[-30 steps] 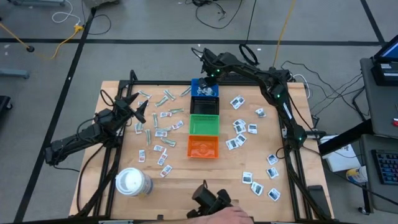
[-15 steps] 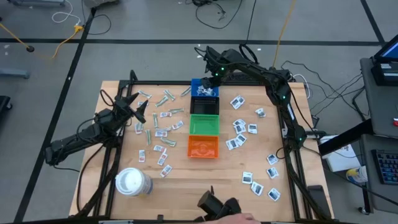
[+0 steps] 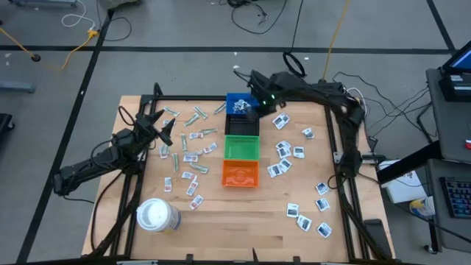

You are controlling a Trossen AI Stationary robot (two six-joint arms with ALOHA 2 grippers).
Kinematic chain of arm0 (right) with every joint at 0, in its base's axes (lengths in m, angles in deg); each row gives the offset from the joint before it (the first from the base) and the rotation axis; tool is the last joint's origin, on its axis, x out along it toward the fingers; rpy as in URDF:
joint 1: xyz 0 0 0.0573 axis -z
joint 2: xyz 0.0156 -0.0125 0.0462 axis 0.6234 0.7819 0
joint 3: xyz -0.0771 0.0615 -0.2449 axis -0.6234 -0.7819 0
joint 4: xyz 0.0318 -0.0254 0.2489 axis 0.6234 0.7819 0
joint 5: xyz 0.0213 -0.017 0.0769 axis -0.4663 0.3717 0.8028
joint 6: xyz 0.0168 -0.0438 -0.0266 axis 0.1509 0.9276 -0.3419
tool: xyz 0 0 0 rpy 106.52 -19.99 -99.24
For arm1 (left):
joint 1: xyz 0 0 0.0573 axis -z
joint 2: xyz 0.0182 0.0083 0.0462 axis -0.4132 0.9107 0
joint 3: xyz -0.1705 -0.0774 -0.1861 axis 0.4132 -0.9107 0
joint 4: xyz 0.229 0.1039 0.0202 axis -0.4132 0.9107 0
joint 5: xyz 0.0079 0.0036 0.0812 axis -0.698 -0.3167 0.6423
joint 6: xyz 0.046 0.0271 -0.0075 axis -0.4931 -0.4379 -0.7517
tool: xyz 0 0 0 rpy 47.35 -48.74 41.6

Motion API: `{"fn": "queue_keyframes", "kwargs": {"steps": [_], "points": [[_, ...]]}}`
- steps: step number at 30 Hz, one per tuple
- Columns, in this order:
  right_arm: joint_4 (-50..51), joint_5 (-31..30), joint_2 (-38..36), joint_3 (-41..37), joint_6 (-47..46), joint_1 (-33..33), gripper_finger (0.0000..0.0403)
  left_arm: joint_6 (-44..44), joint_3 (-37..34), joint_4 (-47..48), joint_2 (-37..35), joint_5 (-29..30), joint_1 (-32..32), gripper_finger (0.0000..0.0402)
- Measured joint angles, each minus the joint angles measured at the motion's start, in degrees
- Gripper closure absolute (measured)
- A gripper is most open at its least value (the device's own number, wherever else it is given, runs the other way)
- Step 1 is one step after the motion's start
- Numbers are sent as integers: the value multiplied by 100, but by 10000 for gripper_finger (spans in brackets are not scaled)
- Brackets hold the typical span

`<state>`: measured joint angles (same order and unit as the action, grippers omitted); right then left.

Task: Pick & Place First Aid Supplies
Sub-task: Put the blue alcohol pad into the blue bin

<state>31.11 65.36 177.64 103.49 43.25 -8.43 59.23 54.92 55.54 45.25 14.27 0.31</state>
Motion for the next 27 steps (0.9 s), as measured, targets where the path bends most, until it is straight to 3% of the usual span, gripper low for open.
{"fn": "queue_keyframes", "kwargs": {"steps": [4,13,27], "points": [[-696,16,-971,-1291,-443,-414,250,-1,0,-1,-1,0,1,96],[-890,-132,-2736,-3448,-1358,-1404,178,-2,-1,-2,0,0,0,96],[-614,-109,-4535,-5516,-3117,-2972,189,-1,0,0,-2,0,0,96]]}}
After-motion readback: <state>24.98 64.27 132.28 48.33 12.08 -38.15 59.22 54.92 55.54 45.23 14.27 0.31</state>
